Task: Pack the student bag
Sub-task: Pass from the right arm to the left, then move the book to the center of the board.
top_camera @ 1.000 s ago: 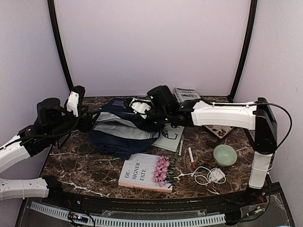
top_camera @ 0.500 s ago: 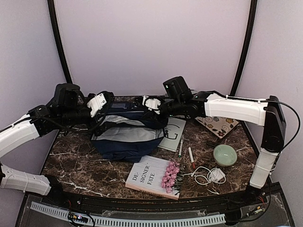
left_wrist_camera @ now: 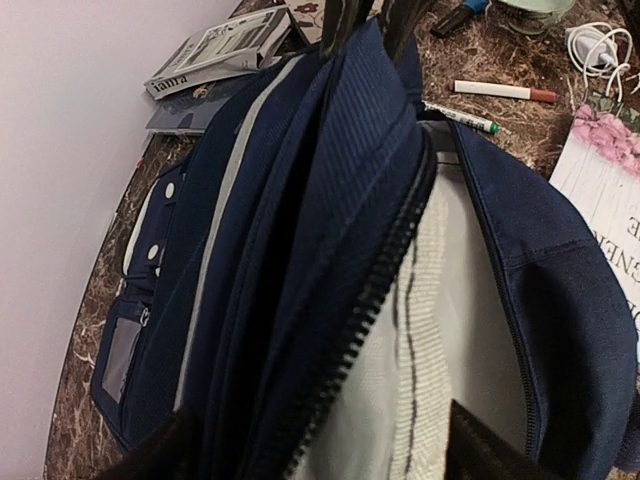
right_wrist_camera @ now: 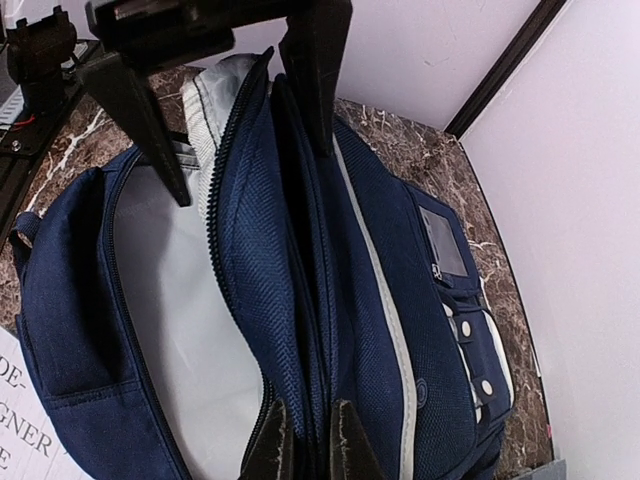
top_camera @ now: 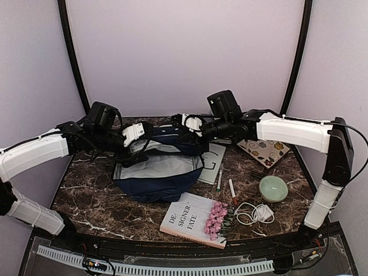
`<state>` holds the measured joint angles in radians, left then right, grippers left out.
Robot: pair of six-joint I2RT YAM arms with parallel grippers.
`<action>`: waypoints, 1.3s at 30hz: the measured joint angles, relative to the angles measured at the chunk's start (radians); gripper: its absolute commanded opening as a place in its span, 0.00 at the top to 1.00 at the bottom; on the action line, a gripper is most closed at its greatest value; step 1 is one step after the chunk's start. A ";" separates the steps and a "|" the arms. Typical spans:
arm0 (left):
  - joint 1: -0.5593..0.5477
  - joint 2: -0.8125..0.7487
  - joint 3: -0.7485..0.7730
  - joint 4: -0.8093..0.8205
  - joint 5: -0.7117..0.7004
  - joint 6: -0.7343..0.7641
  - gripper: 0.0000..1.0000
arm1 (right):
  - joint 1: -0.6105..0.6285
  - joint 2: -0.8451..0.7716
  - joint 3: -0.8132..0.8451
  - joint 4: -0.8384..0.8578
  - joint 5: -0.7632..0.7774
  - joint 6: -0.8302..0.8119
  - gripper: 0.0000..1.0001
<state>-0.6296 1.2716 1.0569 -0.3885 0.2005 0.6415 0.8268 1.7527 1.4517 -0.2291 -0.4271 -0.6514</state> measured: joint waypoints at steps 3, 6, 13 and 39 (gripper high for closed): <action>0.019 0.008 -0.031 0.046 0.006 -0.011 1.00 | -0.003 -0.022 -0.031 0.024 -0.003 0.027 0.70; 0.027 -0.019 -0.051 0.089 -0.013 -0.037 1.00 | -0.002 -0.060 -0.085 0.087 0.031 0.115 0.36; 0.032 -0.079 -0.069 0.129 -0.265 -0.160 1.00 | -0.006 -0.224 -0.125 0.136 0.257 0.532 0.34; 0.132 -0.341 -0.181 0.043 -0.589 -0.486 1.00 | 0.357 -0.534 -0.848 -0.296 0.275 1.747 0.38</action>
<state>-0.4973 0.9310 0.8761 -0.3450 -0.3889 0.1558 1.1839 1.2186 0.6037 -0.5251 -0.1520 1.0958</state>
